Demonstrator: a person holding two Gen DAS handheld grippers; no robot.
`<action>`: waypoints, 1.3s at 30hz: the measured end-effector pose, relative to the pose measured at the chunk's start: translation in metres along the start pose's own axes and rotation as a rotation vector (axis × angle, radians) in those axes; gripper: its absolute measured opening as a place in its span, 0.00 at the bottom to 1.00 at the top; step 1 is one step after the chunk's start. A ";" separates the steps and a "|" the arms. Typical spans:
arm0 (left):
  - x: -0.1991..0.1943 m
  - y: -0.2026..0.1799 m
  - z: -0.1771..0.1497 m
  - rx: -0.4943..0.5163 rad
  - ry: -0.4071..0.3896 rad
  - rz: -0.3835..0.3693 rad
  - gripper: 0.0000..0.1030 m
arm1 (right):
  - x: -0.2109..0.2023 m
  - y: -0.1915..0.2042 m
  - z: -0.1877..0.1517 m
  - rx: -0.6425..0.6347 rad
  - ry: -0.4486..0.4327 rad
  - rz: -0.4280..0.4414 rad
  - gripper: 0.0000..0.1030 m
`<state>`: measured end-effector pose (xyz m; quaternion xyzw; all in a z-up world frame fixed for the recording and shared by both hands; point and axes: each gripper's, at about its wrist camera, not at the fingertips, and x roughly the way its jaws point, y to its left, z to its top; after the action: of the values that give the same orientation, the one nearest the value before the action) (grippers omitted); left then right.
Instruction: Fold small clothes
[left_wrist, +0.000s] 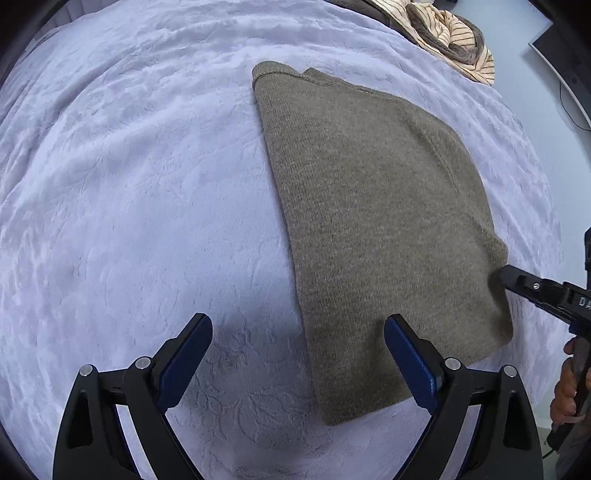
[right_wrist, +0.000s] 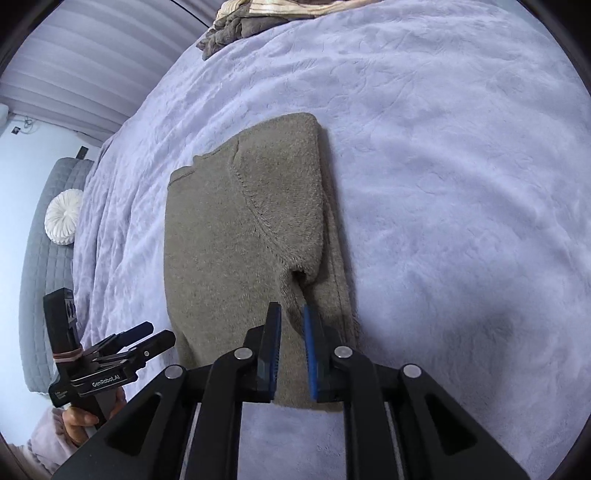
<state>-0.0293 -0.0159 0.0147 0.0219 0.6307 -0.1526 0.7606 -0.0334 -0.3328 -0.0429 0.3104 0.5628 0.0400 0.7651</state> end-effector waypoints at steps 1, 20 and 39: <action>-0.001 -0.001 0.003 -0.001 -0.008 0.002 0.92 | 0.006 -0.002 0.002 0.019 0.008 0.001 0.20; 0.021 -0.016 0.010 -0.011 0.048 0.035 0.92 | -0.002 -0.024 -0.003 0.048 -0.019 -0.053 0.15; 0.015 -0.015 0.008 -0.010 0.053 0.088 0.92 | -0.019 -0.018 -0.005 0.020 -0.035 -0.083 0.45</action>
<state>-0.0235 -0.0347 0.0045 0.0497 0.6499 -0.1153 0.7496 -0.0498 -0.3529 -0.0376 0.2952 0.5620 -0.0028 0.7726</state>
